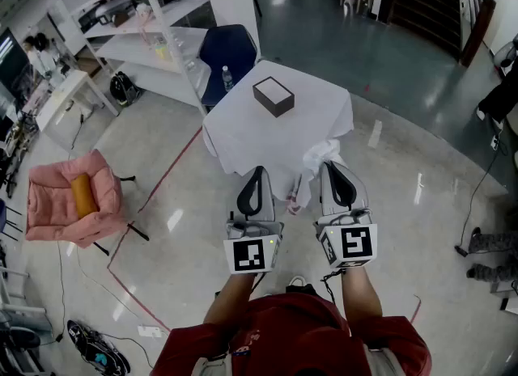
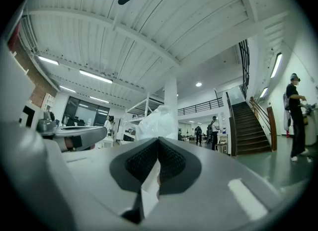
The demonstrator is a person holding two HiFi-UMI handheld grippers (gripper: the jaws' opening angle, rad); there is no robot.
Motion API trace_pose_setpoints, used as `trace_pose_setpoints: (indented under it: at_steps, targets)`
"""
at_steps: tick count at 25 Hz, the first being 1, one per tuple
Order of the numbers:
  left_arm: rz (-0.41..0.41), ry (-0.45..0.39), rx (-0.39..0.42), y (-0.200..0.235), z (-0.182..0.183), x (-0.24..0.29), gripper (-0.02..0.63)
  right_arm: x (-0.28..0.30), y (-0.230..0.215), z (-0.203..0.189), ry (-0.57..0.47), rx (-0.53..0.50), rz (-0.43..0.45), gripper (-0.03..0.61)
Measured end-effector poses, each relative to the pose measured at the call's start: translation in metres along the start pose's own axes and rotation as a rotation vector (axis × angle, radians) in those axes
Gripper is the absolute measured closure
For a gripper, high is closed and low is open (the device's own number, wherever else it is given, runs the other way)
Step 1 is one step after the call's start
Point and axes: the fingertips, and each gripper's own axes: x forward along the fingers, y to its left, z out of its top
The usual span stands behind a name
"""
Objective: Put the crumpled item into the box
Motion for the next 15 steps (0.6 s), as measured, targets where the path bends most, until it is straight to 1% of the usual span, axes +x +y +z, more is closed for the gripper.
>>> trace_pose_setpoints:
  at_steps: [3,5,8,15]
  targets:
    - [0.016,-0.058,-0.040,0.005,0.023,-0.019,0.611,-0.014,0.016,0.005,-0.007,0.018,-0.010,0.575]
    - [0.020,-0.079,-0.042,0.008,0.033,-0.028,0.611,-0.021,0.023,0.008,-0.011,0.032,-0.016,0.575]
    - [0.020,-0.082,-0.041,0.009,0.039,-0.039,0.611,-0.030,0.032,0.011,-0.020,0.033,-0.023,0.575]
    - [0.056,-0.062,-0.040,0.033,0.039,-0.062,0.611,-0.031,0.072,0.012,-0.036,0.021,0.010,0.575]
